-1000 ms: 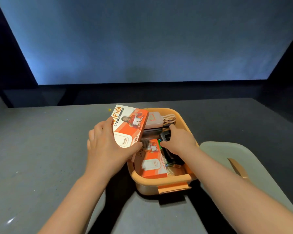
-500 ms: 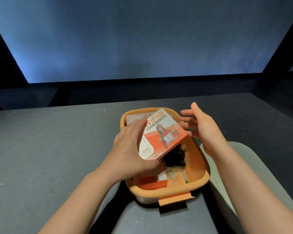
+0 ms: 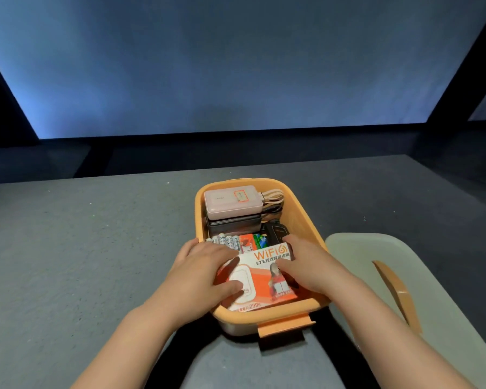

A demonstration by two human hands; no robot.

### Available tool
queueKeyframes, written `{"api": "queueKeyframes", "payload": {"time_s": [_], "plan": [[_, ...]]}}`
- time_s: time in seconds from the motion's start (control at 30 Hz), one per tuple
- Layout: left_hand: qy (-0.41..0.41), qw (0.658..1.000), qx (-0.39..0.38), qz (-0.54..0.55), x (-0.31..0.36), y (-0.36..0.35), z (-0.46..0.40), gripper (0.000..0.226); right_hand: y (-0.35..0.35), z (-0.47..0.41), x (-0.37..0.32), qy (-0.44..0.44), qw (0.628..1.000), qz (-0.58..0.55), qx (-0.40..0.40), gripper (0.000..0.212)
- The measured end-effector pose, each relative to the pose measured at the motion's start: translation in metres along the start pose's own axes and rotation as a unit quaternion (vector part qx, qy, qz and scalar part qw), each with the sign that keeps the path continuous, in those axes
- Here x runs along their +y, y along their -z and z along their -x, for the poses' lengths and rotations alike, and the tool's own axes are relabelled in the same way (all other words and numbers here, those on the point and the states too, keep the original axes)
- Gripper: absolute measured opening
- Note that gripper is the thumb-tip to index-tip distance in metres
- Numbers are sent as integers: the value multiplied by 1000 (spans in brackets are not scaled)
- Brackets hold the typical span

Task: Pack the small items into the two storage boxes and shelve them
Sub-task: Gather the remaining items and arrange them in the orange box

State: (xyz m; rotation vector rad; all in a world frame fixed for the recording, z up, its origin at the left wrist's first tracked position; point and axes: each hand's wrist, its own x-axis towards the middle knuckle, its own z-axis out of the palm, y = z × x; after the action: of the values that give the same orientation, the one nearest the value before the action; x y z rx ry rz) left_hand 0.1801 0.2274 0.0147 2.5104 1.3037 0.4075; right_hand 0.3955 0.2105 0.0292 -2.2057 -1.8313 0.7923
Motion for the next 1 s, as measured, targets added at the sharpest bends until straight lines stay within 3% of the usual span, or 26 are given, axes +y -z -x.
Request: {"api": "queueKeyframes", "payload": {"time_s": [0.17,0.33,0.47,0.63,0.77,0.87,1.0], "plan": [[-4,998,-20,-63,2,1,-3,37,-12,-2,-4,-5,995,95,-6,64],[0,996,-26,-83,8,1,-4,34,-14,6,-5,-16,996,81,32,71],[4,998,22,-54,19,1,-3,39,-2,27,6,5,986,2,169,45],[-46,996,81,16,57,-9,-10,35,16,50,53,-13,933,-131,336,25],[-77,995,50,39,79,-29,-14,32,8,48,121,-125,931,-74,336,33],[-90,995,32,36,84,-37,-15,40,-1,44,161,-204,934,3,292,42],[-73,996,26,32,83,-37,-15,41,-12,40,186,-235,935,28,265,42]]}}
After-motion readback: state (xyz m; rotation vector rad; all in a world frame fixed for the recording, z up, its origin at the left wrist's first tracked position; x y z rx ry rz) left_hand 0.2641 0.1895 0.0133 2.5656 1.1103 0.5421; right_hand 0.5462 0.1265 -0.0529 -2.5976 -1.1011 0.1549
